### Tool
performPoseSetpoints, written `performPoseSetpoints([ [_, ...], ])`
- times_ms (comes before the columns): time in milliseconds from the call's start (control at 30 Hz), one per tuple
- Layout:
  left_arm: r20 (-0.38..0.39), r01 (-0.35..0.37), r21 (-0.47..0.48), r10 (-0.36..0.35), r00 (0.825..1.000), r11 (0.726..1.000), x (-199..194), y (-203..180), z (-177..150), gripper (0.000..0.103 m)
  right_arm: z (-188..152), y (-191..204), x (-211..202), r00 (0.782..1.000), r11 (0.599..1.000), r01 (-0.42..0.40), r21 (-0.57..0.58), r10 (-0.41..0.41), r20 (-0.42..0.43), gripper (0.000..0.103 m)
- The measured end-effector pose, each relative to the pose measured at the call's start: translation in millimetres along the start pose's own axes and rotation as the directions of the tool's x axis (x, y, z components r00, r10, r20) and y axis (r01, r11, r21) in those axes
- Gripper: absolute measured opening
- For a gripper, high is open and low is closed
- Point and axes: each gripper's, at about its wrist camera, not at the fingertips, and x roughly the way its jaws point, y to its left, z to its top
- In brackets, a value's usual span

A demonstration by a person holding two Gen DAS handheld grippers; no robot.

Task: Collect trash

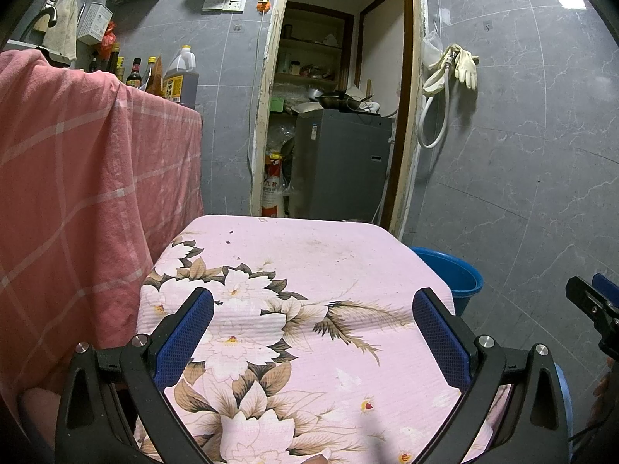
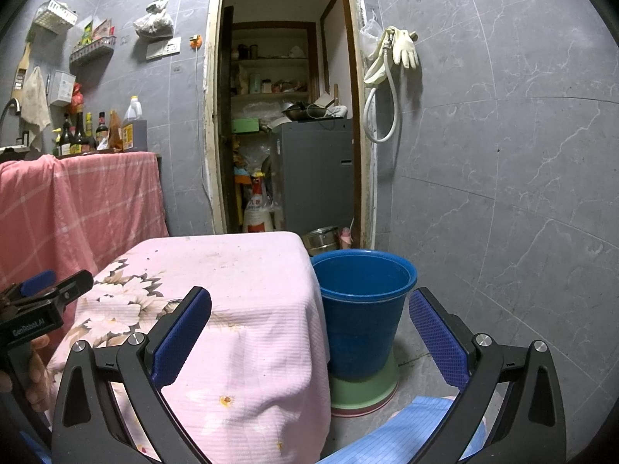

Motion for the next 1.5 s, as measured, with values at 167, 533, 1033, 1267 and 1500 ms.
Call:
performPoseSetpoints([
  [167, 0.0, 0.001, 0.0, -0.001, 1.0, 1.0, -0.1, 0.3, -0.1, 0.101, 0.0, 0.6, -0.4, 1.0, 1.0, -0.001, 0.001, 0.001, 0.0, 0.103],
  [533, 0.0, 0.002, 0.0, -0.002, 1.0, 1.0, 0.1, 0.1, -0.2, 0.101, 0.1, 3.3, -1.7, 1.0, 1.0, 0.0, -0.001, 0.0, 0.0, 0.103],
  [1033, 0.005, -0.029, 0.007, 0.029, 1.0, 1.0, 1.1, 0.1, 3.8, 0.101, 0.2, 2.1, -0.7, 1.0, 1.0, 0.0, 0.0, 0.0, 0.0, 0.103],
  [1267, 0.01, -0.041, 0.012, 0.041, 0.999, 0.999, 2.3, 1.2, 3.4, 0.101, 0.0, 3.2, -1.2, 1.0, 1.0, -0.001, 0.001, 0.001, -0.002, 0.103],
  [1500, 0.009, -0.043, 0.014, 0.043, 0.999, 0.999, 2.6, 0.9, 2.8, 0.101, 0.1, 4.2, -1.8, 1.0, 1.0, 0.0, 0.0, 0.0, -0.002, 0.103],
])
